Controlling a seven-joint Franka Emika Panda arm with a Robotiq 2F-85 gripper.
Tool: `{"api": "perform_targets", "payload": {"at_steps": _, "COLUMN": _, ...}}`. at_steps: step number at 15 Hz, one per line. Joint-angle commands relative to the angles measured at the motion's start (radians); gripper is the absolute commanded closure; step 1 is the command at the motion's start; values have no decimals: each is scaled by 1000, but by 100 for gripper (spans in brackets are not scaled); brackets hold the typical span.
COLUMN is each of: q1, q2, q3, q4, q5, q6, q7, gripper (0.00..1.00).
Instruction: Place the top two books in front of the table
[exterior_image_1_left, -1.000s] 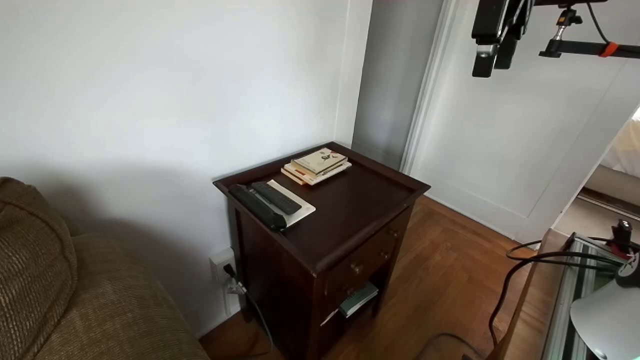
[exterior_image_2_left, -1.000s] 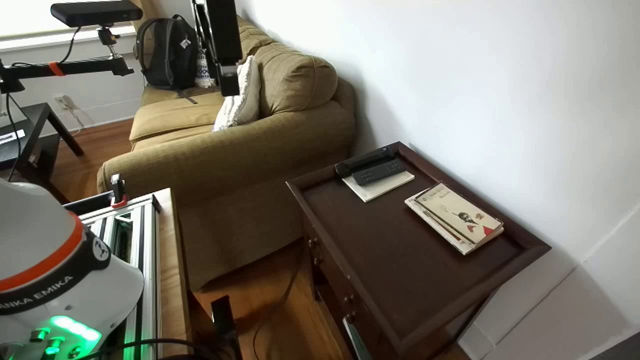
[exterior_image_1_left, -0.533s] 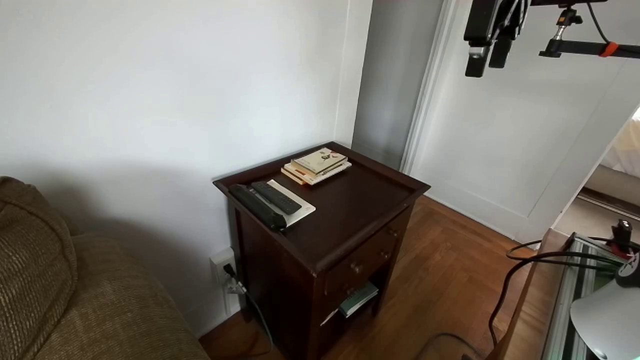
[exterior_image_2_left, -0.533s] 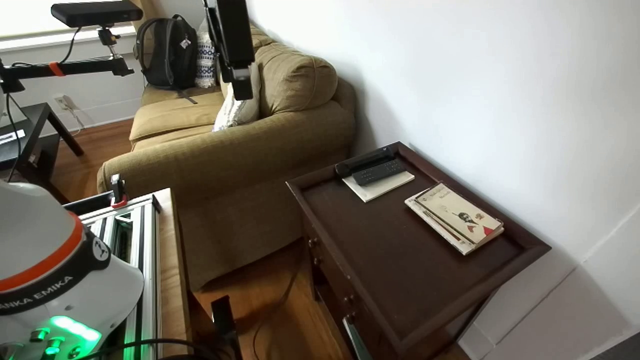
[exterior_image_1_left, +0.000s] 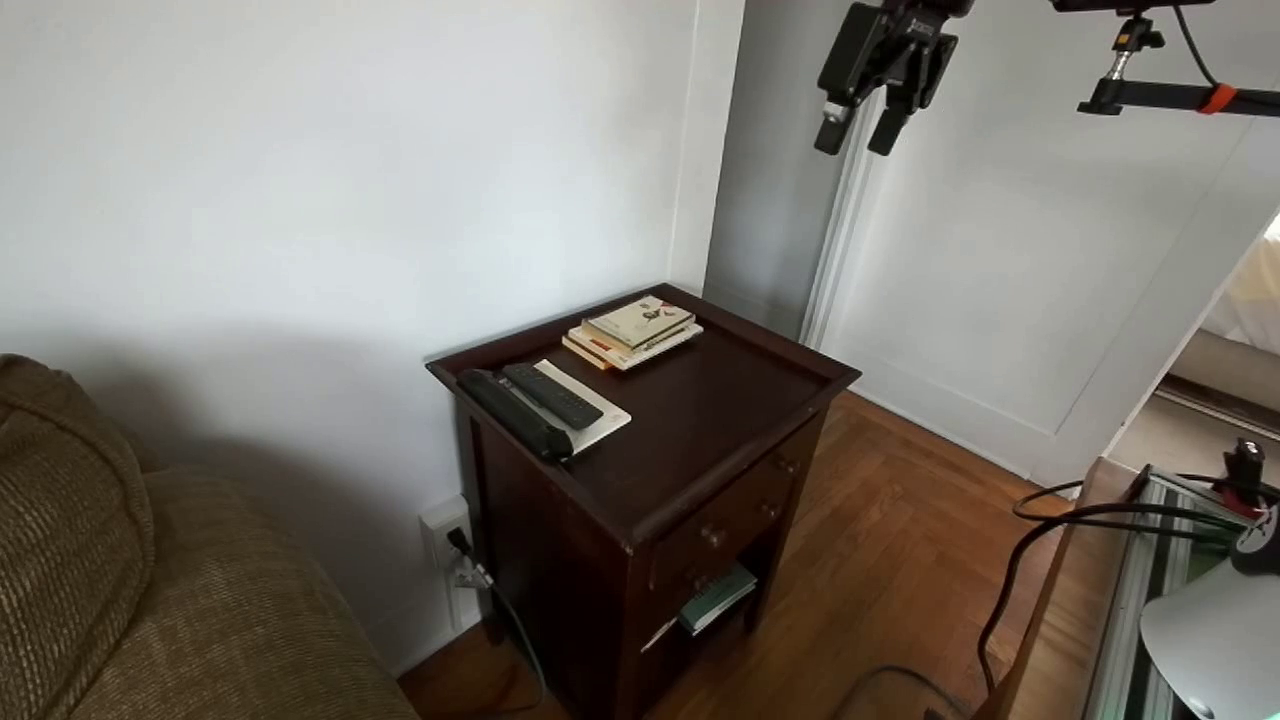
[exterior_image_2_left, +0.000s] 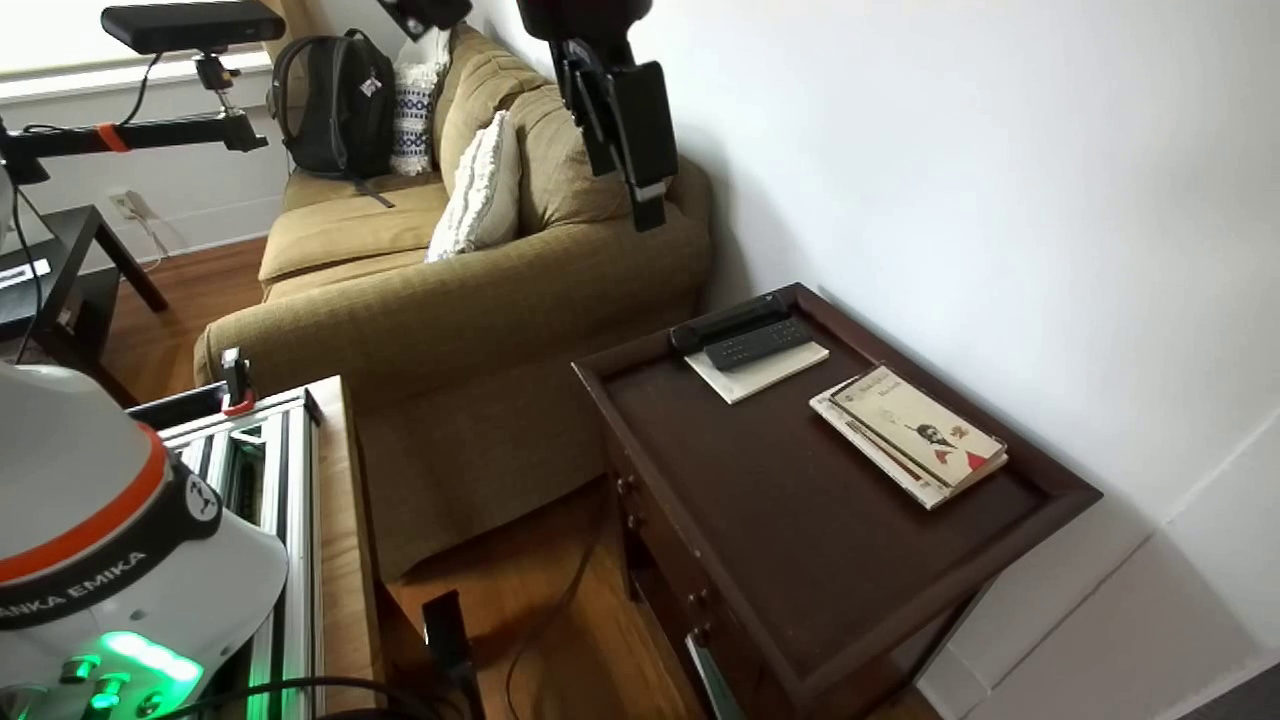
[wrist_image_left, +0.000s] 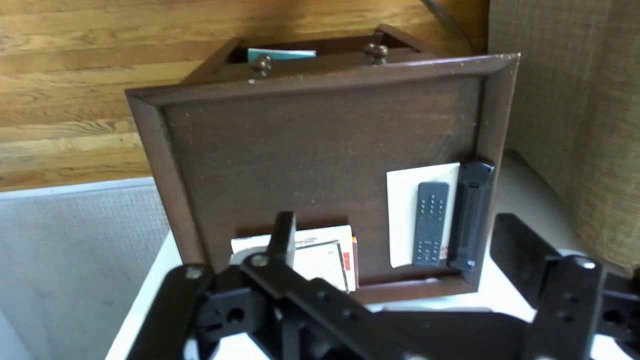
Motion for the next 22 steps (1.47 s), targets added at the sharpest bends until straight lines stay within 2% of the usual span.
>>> {"api": "perform_targets", "payload": {"at_steps": 1, "q1": 58, "q2": 72, "q3": -57, "q4": 2, "q5": 120, "q6": 111, "q7": -103, "gripper": 0}}
{"api": "perform_targets", "payload": {"at_steps": 2, "q1": 17, "q2": 37, "q3": -18, "q4": 2, "q5": 61, "q6": 70, "q7": -54, "gripper": 0}}
{"api": "perform_targets", "payload": {"at_steps": 9, "q1": 33, "q2": 69, "q3": -31, "q4": 5, "q5": 96, "q6": 97, "q7": -80, "gripper": 0}}
{"api": "perform_targets", "payload": {"at_steps": 11, "q1": -66, "q2": 153, "q3": -1, "q4": 5, "q5": -17, "q6": 177, "q7": 36, "gripper": 0}}
{"api": "perform_targets", "payload": {"at_steps": 14, "q1": -153, "q2": 283, "q3": -1, "q4": 38, "q5": -113, "q6": 258, "q7": 147, "gripper": 0}}
{"api": "perform_targets", "payload": {"at_steps": 17, "q1": -173, "q2": 430, "q3": -13, "q4": 101, "q5": -136, "q6": 307, "q7": 192, "gripper": 0}}
{"api": "perform_targets", "payload": {"at_steps": 22, "q1": -136, "q2": 650, "q3": -17, "q4": 227, "q5": -160, "q6": 407, "q7": 243, "gripper": 0}}
